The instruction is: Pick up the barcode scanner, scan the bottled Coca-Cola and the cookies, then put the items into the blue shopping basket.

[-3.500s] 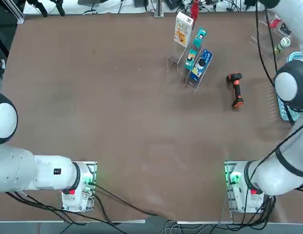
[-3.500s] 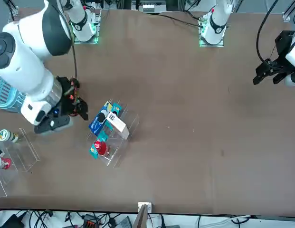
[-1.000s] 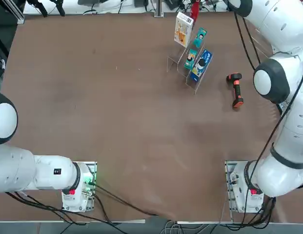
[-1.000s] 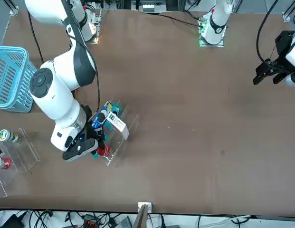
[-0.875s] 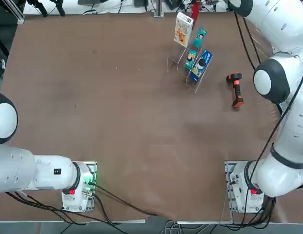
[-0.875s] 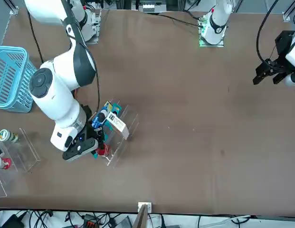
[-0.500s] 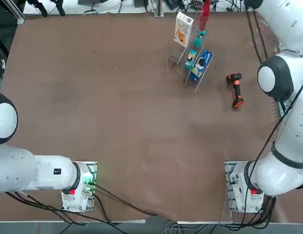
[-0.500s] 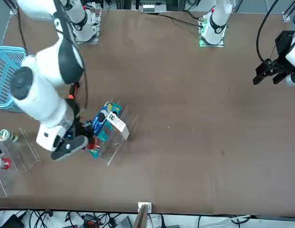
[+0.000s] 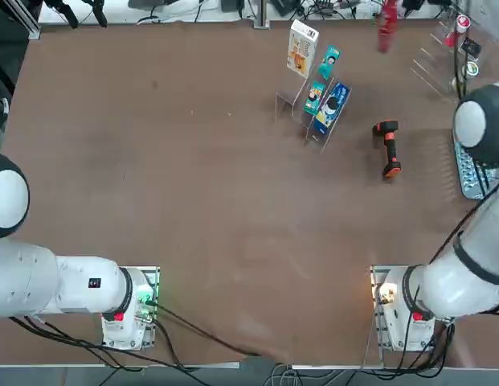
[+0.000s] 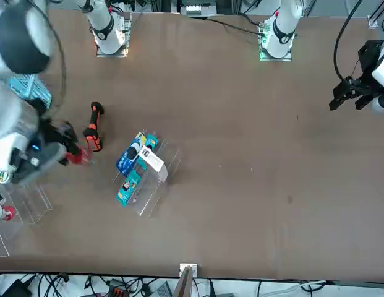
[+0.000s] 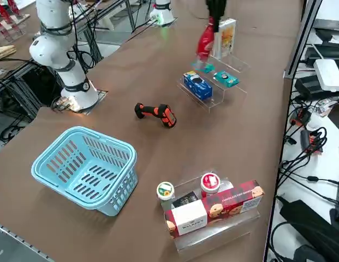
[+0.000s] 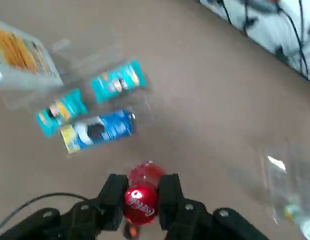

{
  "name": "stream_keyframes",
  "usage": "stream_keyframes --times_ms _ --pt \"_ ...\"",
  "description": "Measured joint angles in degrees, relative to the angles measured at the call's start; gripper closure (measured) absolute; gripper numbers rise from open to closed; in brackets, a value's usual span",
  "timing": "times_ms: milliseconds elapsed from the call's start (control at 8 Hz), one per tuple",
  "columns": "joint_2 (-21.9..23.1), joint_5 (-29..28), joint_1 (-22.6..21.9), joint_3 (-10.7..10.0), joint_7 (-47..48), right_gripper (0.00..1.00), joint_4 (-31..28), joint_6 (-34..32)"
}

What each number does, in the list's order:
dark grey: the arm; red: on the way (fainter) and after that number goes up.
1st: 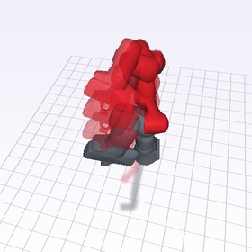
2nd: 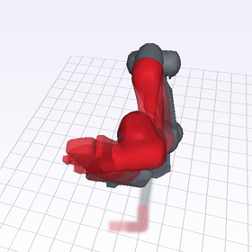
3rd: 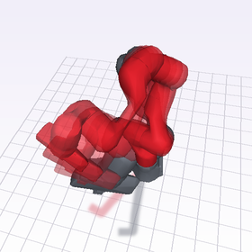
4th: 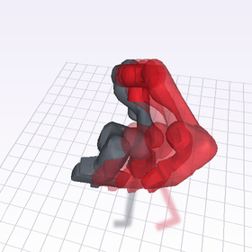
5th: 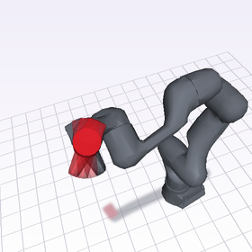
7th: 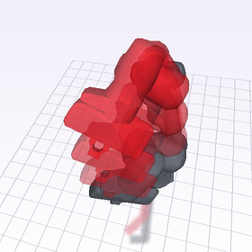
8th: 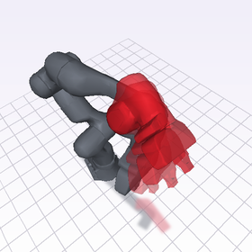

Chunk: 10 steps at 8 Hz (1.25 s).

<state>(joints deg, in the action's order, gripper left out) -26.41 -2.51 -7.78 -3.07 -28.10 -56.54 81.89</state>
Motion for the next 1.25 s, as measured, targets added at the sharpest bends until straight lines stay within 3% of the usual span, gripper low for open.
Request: stream_keyframes --times_ms 250,625,1000,1125,1250 --pt "7.2 0.0 3.4 -5.5 -9.4 0.63 -9.4 -0.3" --pt "16.2 0.0 4.7 -17.9 -24.3 0.63 -25.2 4.9" --pt "17.4 -0.5 5.0 -29.4 -40.9 0.63 -33.4 13.0" --pt "17.4 -1.3 5.7 -31.9 -45.2 0.63 -35.9 16.1" --pt "17.4 -3.4 7.5 -32.9 -49.4 0.63 -38.5 19.0"
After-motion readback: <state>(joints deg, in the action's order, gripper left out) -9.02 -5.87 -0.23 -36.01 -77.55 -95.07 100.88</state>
